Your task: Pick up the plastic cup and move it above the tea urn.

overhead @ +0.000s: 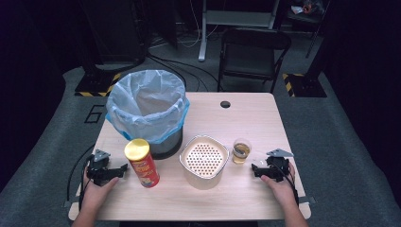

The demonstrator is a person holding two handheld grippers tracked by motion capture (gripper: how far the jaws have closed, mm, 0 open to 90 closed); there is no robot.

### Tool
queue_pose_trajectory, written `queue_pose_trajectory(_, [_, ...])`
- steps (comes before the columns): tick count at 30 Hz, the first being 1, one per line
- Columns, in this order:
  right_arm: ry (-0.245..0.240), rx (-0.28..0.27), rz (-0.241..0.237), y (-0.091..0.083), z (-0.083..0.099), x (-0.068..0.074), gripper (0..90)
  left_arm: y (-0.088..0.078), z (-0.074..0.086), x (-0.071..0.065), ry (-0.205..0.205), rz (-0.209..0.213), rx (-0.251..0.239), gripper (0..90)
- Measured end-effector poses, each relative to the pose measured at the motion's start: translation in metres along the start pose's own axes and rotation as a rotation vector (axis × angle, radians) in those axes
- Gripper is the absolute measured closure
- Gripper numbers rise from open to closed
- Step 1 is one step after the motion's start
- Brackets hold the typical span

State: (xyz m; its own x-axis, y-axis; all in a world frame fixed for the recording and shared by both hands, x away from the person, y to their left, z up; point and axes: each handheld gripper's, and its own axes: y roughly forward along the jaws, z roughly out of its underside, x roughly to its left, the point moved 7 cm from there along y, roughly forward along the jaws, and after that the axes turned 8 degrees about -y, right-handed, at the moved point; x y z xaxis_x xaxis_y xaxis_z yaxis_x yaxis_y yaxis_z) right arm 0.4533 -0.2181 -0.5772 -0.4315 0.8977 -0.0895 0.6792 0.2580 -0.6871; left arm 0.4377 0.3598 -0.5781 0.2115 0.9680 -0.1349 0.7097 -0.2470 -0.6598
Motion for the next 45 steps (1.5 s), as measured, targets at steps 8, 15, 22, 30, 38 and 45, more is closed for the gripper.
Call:
queue_pose_trajectory(8, [-0.008,-0.005,0.010,-0.002,0.002,0.001,6.5,-0.001,0.001,-0.002,0.004,0.004,-0.001,11.4])
queue_pose_trajectory(15, [-0.005,-0.020,0.016,-0.005,0.002,0.001,14.3,-0.001,0.001,-0.002,0.005,0.002,-0.001,11.4])
queue_pose_trajectory(22, [0.004,-0.027,0.010,-0.008,0.002,0.005,20.2,-0.001,0.002,-0.002,0.000,0.000,0.004,11.4])
queue_pose_trajectory(30, [-0.011,0.020,0.009,-0.028,-0.006,0.013,53.7,-0.001,0.002,-0.002,-0.001,0.001,0.001,11.3])
queue_pose_trajectory(38, [-0.089,-0.062,-0.077,-0.072,-0.050,0.034,58.9,-0.001,0.002,-0.002,-0.001,0.001,0.001,11.4])
queue_pose_trajectory(45, [-0.163,-0.160,-0.192,-0.102,-0.101,0.067,61.8,-0.001,0.002,-0.002,-0.001,0.001,0.001,11.4])
